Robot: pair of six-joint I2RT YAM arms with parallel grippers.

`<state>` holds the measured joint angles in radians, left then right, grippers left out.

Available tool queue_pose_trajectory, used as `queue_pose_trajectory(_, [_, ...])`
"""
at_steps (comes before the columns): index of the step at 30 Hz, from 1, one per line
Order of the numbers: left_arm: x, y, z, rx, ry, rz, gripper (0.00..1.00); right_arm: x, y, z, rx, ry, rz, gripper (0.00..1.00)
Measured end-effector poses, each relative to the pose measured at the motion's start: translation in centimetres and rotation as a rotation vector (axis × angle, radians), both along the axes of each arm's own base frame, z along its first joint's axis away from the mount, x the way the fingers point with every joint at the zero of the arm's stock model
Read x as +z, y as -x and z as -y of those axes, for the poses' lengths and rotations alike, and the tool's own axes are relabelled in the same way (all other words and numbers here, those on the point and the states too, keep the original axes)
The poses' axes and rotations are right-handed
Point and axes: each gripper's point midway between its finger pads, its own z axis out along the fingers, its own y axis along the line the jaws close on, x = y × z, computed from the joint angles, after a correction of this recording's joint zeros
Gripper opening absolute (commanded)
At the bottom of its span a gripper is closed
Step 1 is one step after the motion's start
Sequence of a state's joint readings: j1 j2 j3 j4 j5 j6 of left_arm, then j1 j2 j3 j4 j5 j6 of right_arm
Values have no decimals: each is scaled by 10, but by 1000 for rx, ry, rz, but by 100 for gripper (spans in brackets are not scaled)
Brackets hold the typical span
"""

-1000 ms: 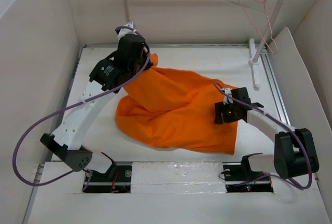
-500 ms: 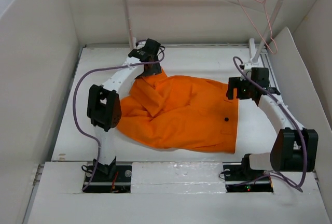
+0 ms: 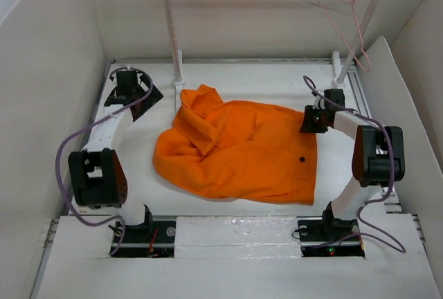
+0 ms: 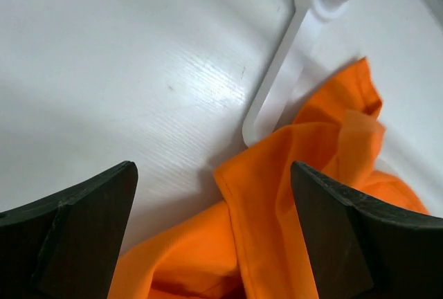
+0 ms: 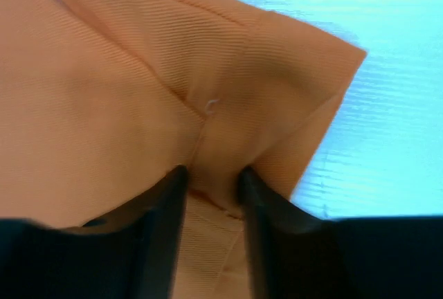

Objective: Place the trousers on the hanger
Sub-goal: Flatten out the trousers at the center of the board.

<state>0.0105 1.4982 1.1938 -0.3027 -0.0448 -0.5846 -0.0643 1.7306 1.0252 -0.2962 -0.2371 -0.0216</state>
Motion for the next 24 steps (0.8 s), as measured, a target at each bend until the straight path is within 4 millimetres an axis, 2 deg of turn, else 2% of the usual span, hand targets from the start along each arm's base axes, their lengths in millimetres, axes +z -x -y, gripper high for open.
queue_pose_trajectory(1, [-13, -3, 2, -20, 23, -28, 89, -2, 0, -2, -6, -13, 0, 22])
queue_pose_trajectory(2, [-25, -8, 9, -55, 48, -45, 89, -4, -1, -3, -14, -26, 5, 2])
queue_pose_trajectory(5, [-62, -18, 45, -197, 134, -102, 90, -2, 2, 5, -62, -69, 21, 0])
queue_pose_trajectory(7, [-75, -19, 69, -280, 193, -120, 92, 6, 7, 15, -95, -75, 35, 0])
queue_pose_trajectory(10, [-69, -25, 100, -396, 275, -57, 92, 30, 9, 33, -125, -56, 80, 0])
queue_pose_trajectory(13, [-52, -36, 118, -481, 341, 19, 90, 54, 5, 45, -130, -30, 136, 0])
queue_pose_trajectory(15, [-50, -46, 129, -522, 379, 47, 79, 66, 3, 49, -128, -16, 169, 0])
queue_pose_trajectory(16, [-54, -51, 133, -534, 393, 50, 59, 70, 3, 51, -128, -12, 180, 0])
queue_pose_trajectory(17, [-60, -54, 136, -537, 407, 42, 46, 74, 4, 51, -126, -9, 188, 0])
queue_pose_trajectory(19, [-75, -54, 141, -535, 428, 10, 10, 80, 6, 50, -123, -6, 199, 0])
queue_pose_trajectory(21, [-87, -51, 145, -534, 444, -21, 10, 89, 9, 48, -119, -4, 215, 0])
queue_pose_trajectory(22, [-88, -50, 147, -537, 449, -26, 16, 95, 11, 46, -113, -3, 226, 0])
queue_pose_trajectory(23, [-87, -50, 148, -535, 455, -26, 27, 98, 14, 44, -110, -4, 227, 0])
queue_pose_trajectory(24, [-83, -50, 150, -537, 459, -18, 27, 106, 14, 43, -107, -1, 248, 0])
